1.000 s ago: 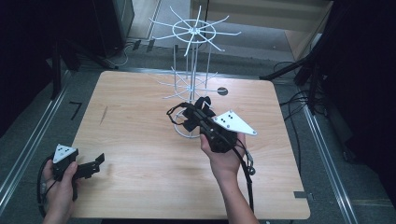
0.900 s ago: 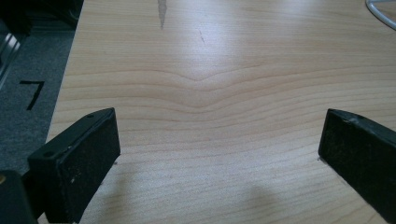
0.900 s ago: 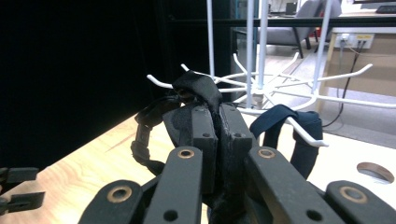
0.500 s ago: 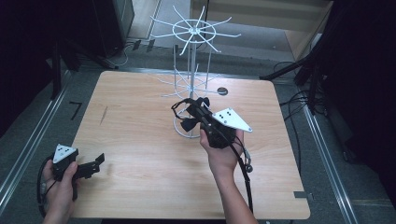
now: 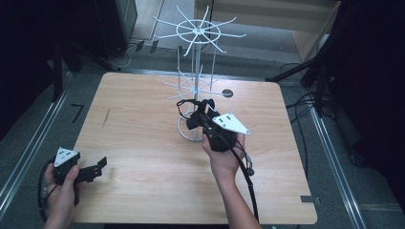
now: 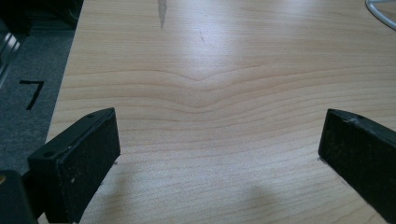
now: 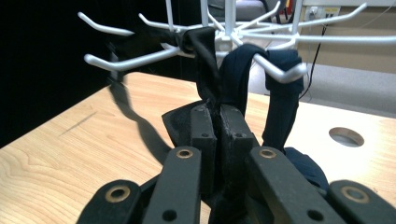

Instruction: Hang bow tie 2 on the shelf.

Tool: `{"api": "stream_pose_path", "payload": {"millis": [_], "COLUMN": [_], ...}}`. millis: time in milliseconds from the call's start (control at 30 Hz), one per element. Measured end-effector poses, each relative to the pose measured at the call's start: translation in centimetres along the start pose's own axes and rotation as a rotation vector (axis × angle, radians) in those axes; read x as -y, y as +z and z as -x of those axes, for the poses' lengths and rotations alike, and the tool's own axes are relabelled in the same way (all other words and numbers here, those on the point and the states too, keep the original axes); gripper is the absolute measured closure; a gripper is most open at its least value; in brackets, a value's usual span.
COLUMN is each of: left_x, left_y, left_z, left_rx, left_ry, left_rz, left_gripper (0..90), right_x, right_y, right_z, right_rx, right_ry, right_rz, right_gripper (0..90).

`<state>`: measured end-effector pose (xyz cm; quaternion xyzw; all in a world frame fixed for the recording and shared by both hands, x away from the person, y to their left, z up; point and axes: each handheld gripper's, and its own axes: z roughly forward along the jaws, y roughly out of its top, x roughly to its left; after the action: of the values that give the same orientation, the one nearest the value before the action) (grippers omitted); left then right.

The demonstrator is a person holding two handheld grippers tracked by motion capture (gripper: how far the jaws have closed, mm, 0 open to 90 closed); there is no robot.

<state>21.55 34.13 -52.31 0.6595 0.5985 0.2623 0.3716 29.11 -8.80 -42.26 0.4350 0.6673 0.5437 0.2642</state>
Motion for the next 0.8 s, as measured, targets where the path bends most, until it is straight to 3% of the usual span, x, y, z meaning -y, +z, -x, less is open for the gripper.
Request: {"api": "stream_pose_path", "payload": {"millis": [500,800], "left_x": [0.0,0.0], "left_y": [0.0,0.0], "left_z": [0.0,0.0], "left_rx": [0.001,0.002], "left_ry": [0.000,0.002], "left_rz": [-0.001,-0.001], "left_gripper": [0.0,0.0], "right_x": [2.0,2.3], "right_y": [1.9,2.5], "right_z": [0.4,0.8], "right_rx": [0.010,-0.016], "right_ry": [-0.004,0.032], "right_rz": [-0.064,-0.079], "right_gripper": [83.1,78.9]}}
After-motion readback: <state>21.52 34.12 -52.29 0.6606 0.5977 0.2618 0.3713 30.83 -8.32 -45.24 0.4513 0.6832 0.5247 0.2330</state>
